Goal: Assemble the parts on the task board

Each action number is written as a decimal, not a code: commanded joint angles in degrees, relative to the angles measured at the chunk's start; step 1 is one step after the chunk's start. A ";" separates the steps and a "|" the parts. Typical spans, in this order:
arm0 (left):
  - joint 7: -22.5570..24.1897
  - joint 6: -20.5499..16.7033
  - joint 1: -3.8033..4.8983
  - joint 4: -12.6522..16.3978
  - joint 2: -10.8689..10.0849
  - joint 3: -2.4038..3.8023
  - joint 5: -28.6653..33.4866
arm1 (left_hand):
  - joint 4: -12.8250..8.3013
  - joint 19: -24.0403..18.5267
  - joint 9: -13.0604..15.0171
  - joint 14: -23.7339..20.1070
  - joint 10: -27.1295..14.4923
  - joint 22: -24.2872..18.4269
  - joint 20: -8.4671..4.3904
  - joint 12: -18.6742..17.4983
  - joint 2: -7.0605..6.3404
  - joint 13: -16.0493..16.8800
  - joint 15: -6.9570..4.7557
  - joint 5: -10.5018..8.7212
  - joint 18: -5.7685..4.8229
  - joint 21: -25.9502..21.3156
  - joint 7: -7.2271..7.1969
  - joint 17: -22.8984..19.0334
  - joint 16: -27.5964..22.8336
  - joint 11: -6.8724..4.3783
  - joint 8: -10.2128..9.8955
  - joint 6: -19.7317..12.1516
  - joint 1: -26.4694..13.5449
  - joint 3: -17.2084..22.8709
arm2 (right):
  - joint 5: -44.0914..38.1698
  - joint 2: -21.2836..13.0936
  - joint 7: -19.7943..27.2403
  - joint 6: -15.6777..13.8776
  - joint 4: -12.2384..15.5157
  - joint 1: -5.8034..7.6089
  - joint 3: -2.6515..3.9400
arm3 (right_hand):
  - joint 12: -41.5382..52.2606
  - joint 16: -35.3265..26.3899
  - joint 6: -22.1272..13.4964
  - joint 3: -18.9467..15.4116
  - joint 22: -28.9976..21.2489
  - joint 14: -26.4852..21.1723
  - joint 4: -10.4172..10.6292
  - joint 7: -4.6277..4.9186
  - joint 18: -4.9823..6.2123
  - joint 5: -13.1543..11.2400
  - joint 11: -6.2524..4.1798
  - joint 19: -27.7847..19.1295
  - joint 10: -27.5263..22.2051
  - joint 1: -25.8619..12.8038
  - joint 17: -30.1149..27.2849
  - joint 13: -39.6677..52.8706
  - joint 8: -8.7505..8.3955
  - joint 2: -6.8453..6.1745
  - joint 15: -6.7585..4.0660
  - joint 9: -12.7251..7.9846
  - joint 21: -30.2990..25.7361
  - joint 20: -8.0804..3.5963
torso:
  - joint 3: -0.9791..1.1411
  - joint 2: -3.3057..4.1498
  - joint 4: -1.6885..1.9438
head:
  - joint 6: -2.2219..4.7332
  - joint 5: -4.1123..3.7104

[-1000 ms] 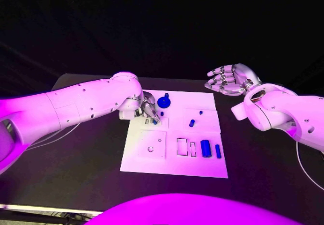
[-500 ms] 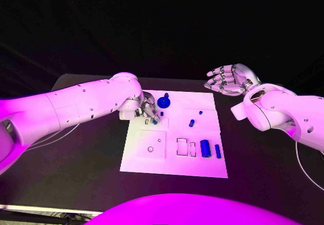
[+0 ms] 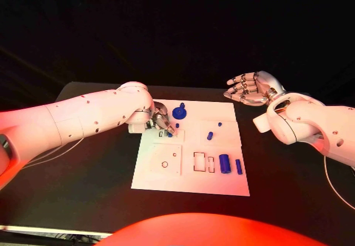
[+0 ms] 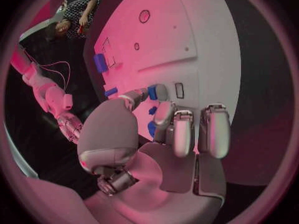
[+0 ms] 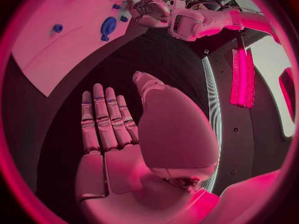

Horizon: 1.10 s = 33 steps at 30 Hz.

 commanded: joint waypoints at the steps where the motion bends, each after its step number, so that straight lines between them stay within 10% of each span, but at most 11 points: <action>1: 0.41 -0.57 -0.19 0.70 -0.48 0.16 -1.15 | 1.74 0.04 -0.04 6.15 0.22 3.18 -0.27 0.22 -0.51 0.11 -0.25 -2.45 -0.82 -0.24 0.20 15.09 0.21 -0.04 -0.34 0.17 0.39 -1.36 | 0.05 0.02 0.72 0.37 -0.06 -0.05 0.00 | -0.27 -0.41 -0.23 -0.43 -0.39 -0.33 -0.03 4.91 0.29 0.38 0.30 -0.57 -0.02 0.08 -0.29 -0.07 -0.36 0.54 0.26 -0.09 -0.20 0.00 | 0.05 -0.07 0.03 | 0.10 -0.01; 14: 0.43 -1.78 0.11 3.03 -2.78 3.23 -0.98 | 4.83 -0.35 0.09 6.15 -0.27 2.59 -0.20 -0.52 -1.17 -0.61 -0.17 -6.01 -0.67 -0.60 0.41 15.09 0.21 0.13 -0.72 0.03 2.62 -4.68 | 0.06 -0.04 0.74 0.50 -0.28 -0.24 -0.01 | -0.48 -0.99 -0.24 -1.32 -1.43 -0.83 0.23 5.00 0.14 0.50 0.42 -2.11 -0.18 -0.15 -1.06 -0.10 -0.45 0.72 0.46 -0.36 -0.25 0.04 | 0.00 -0.03 0.04 | 0.92 0.02; 21: 0.47 -2.96 2.21 3.17 -3.91 5.54 -0.05 | 4.96 -3.69 -0.73 5.03 -6.12 -2.05 0.78 -7.10 -0.17 -8.75 1.08 -5.97 0.30 -2.95 2.48 11.85 -1.62 1.83 -3.79 -4.85 4.40 -7.00 | 0.05 -0.11 0.77 0.48 -0.60 -0.26 -0.01 | -0.55 -1.22 -0.22 -1.63 -1.83 -1.07 0.26 5.03 0.06 0.58 0.46 -2.80 -0.23 -0.09 -1.35 -0.10 -0.47 0.79 0.55 -0.45 -0.29 0.05 | 0.05 0.05 -0.09 | 1.71 0.10; 33: 1.29 -3.85 5.16 -4.08 -1.57 6.05 -2.91 | 4.89 -6.68 -4.84 3.67 -13.05 -6.05 3.47 -13.36 1.58 -17.43 3.92 -5.26 1.23 -5.40 6.07 8.76 -3.44 5.01 -11.92 -9.67 10.06 -8.76 | 0.05 -0.36 0.85 0.39 -0.66 -0.26 -0.01 | -0.55 -1.25 -0.19 -1.67 -1.89 -1.09 0.26 5.03 0.05 0.60 0.45 -2.90 -0.22 -0.07 -1.39 -0.10 -0.46 0.81 0.56 -0.46 -0.29 0.05 | -0.01 0.23 0.02 | 2.54 0.26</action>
